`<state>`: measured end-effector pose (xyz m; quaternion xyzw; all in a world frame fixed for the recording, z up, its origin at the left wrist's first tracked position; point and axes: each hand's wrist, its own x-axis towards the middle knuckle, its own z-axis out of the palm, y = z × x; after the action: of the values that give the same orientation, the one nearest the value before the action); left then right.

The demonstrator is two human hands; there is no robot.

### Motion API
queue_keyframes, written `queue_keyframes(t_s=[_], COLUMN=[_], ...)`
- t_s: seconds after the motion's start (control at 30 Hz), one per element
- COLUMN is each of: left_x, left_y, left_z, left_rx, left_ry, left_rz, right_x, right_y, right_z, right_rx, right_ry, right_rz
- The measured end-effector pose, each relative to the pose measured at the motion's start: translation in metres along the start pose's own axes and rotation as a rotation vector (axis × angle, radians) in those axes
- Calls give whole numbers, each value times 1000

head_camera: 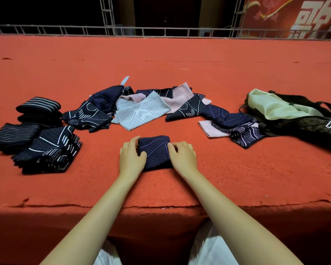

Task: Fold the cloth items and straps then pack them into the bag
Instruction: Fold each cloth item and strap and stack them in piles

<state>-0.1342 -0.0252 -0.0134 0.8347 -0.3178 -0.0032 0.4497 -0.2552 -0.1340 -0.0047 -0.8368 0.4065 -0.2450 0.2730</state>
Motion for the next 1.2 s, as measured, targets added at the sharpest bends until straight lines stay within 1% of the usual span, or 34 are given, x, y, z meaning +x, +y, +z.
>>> queue_keyframes(t_s=[0.07, 0.13, 0.2, 0.37, 0.47, 0.53, 0.63, 0.7, 0.73, 0.77, 0.83, 0.87, 0.93, 1.03, 1.07, 1.13, 1.2], left_x=[0, 0, 1, 3, 4, 5, 5, 5, 4, 3, 1, 1, 1, 1, 2, 7, 15], left_y=[-1, -2, -2, -1, -3, -4, -5, -4, -3, -2, -1, 0, 4, 19, 22, 23, 16], left_z=[1, 0, 0, 0, 2, 3, 3, 2, 1, 1, -2, -3, -7, -23, -31, -52, -81], left_rx=[-8, -21, -36, -82, -7, 26, 57, 52, 38, 10, -53, -69, -85, -254, -302, -319, -325], left_ry=[-4, 4, 15, 49, 0, -34, -59, -59, -55, -48, -43, -52, -96, -159, -154, -122, -43], left_rz=[-2, -10, -20, -30, -16, -16, -18, -25, -29, -29, -41, -50, -58, -143, -153, -145, -165], right_x=[3, 2, 0, 4, 3, 3, 4, 1, 0, -3, -10, -13, -17, -18, -16, -11, -5], right_y=[-5, -7, -6, -9, -12, -13, -12, -10, -9, -8, -14, -19, -34, -69, -81, -107, -134], right_z=[3, 7, 8, 2, -1, -4, -5, -6, -6, -7, -13, -16, -21, -23, -23, -18, -9], right_rx=[-105, -204, -230, -73, -99, -94, -47, -59, -4, 140, 504, 619, 684, 721, 729, 739, 746], right_ry=[-15, -22, -23, -68, -108, -104, -95, -108, -112, -108, -82, -61, -35, -32, -44, -99, -149], right_rz=[28, 7, -5, 86, 85, 89, 117, 85, 63, 52, 66, 65, 31, -9, -10, -10, -15])
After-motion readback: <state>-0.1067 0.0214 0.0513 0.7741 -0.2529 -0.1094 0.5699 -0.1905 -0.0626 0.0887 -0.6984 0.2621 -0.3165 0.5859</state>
